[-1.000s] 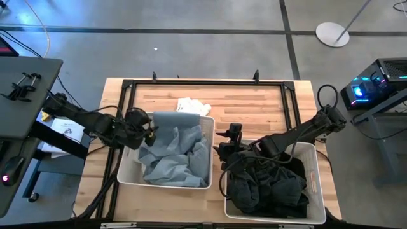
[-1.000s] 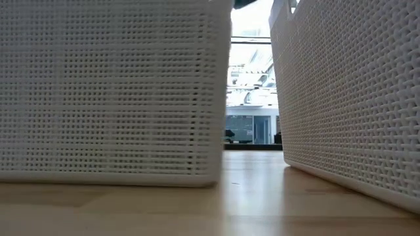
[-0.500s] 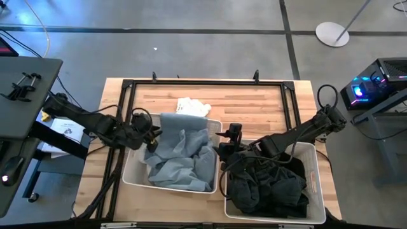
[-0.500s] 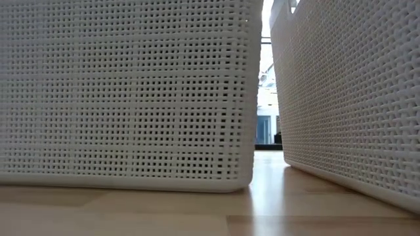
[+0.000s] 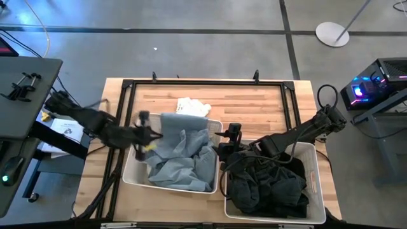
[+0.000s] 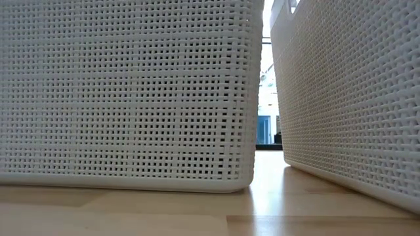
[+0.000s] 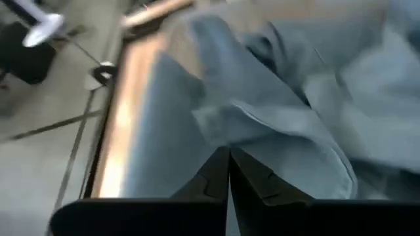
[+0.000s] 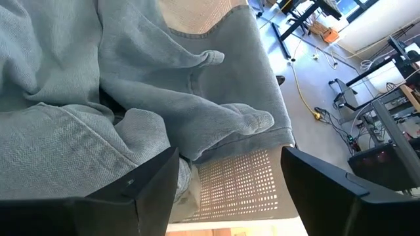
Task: Sort clothes
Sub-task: Put the blue pants into the left white laundry bin
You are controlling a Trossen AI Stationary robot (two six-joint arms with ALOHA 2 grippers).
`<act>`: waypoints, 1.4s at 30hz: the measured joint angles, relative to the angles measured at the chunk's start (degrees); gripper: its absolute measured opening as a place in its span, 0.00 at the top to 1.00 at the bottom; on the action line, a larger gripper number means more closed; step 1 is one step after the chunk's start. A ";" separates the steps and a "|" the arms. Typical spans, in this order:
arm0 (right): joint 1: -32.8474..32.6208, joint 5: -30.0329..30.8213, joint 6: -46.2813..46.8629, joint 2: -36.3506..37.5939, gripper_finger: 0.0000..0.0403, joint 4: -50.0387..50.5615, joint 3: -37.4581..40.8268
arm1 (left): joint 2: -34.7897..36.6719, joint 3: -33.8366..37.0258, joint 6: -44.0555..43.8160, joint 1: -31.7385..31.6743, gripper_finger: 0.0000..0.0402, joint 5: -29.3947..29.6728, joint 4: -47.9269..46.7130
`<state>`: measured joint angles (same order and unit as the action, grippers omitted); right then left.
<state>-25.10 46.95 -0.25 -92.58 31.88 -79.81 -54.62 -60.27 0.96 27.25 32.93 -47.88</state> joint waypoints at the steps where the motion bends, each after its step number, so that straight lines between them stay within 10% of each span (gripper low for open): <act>1: 0.00 0.00 0.00 0.00 0.36 0.00 0.00 | -1.43 0.01 0.28 0.19 0.97 -0.69 -0.56; 7: 0.00 0.01 0.04 0.00 0.36 -0.02 0.00 | -10.37 0.02 -14.85 -0.17 0.83 -2.00 -9.47; 13: 0.00 0.01 0.24 0.00 0.36 -0.02 0.00 | -16.12 0.02 -52.63 -4.86 0.63 -3.47 -17.99; 22: -0.01 -0.01 0.85 0.00 0.36 -0.02 0.00 | -16.97 0.84 -57.62 -8.92 0.47 -0.44 -15.10; 33: -0.04 -0.34 0.88 0.00 0.36 0.03 0.00 | -18.50 4.87 -55.94 -11.80 0.60 0.43 -11.76; 42: -0.04 -0.40 1.38 0.02 0.36 0.18 0.00 | -17.76 4.42 -44.03 -11.37 0.93 5.55 -6.69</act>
<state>-25.15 46.54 1.12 -92.55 32.06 -79.81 -72.38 -55.86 -43.07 15.88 38.47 -54.58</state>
